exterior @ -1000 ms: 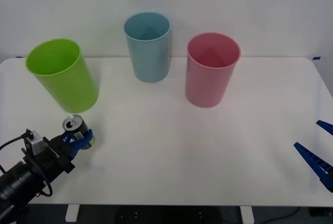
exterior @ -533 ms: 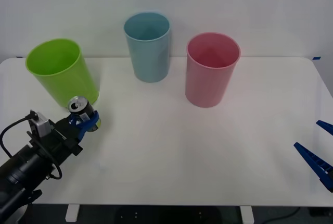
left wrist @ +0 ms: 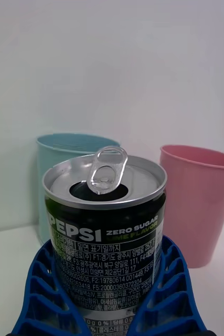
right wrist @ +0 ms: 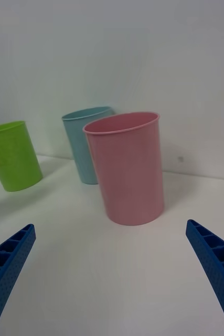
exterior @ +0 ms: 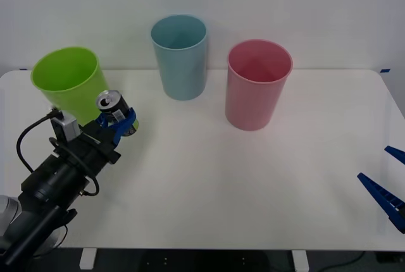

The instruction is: Grasp the object on the table and drop it into the matching bin: aluminum can to the light blue bin, PET bottle to the pink bin.

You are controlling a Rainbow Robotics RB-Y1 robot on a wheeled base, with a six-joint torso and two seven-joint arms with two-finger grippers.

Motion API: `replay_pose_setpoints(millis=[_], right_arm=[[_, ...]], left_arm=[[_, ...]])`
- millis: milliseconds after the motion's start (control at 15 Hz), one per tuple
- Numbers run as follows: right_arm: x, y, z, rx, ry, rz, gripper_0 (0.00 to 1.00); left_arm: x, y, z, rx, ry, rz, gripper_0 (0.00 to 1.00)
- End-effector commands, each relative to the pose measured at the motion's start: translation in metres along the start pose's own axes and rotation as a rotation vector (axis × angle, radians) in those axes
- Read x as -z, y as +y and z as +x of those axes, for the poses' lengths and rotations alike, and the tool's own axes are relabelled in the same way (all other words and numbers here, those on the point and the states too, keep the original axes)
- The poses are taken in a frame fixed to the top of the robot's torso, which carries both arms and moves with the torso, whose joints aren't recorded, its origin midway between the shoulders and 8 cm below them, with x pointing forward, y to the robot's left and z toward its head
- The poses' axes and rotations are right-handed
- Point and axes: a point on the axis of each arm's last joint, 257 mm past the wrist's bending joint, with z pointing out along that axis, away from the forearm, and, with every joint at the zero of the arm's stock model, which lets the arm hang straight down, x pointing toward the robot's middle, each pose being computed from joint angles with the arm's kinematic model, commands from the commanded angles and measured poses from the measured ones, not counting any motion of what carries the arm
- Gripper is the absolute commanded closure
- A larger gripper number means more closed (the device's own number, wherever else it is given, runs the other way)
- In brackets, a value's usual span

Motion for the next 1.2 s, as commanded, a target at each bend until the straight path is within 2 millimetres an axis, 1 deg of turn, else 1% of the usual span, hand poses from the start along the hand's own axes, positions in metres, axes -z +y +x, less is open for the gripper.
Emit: replay_pose_setpoints(millis=[67,267,467,600,733,867,1067,1200], right_arm=[[0.0,0.0,0.0,0.0,0.0,0.0,0.0],[0.0,0.0,0.0,0.0,0.0,0.0,0.0],[0.0,0.0,0.0,0.0,0.0,0.0,0.0],[0.0,0.0,0.0,0.0,0.0,0.0,0.0],[0.0,0.0,0.0,0.0,0.0,0.0,0.0],[0.0,0.0,0.0,0.0,0.0,0.0,0.0],[0.0,0.0,0.0,0.0,0.0,0.0,0.0],[0.0,0.0,0.0,0.0,0.0,0.0,0.0]], left_arm=[[-0.02,-0.003,-0.011,0.002,-0.015,-0.009,1.0],[-0.042,-0.004,-0.025,-0.002,-0.035,-0.013,1.0],[-0.072,-0.014,-0.047,0.052,-0.064,0.025,1.0],[-0.089,-0.018,-0.054,0.06,-0.071,0.048,1.0],[-0.111,-0.018,-0.059,0.049,-0.078,0.058,1.0],[-0.133,-0.014,-0.064,0.044,-0.082,0.061,1.0],[-0.153,-0.007,-0.07,0.034,-0.081,0.056,1.0],[-0.164,0.0,-0.082,0.027,-0.096,0.043,1.0]])
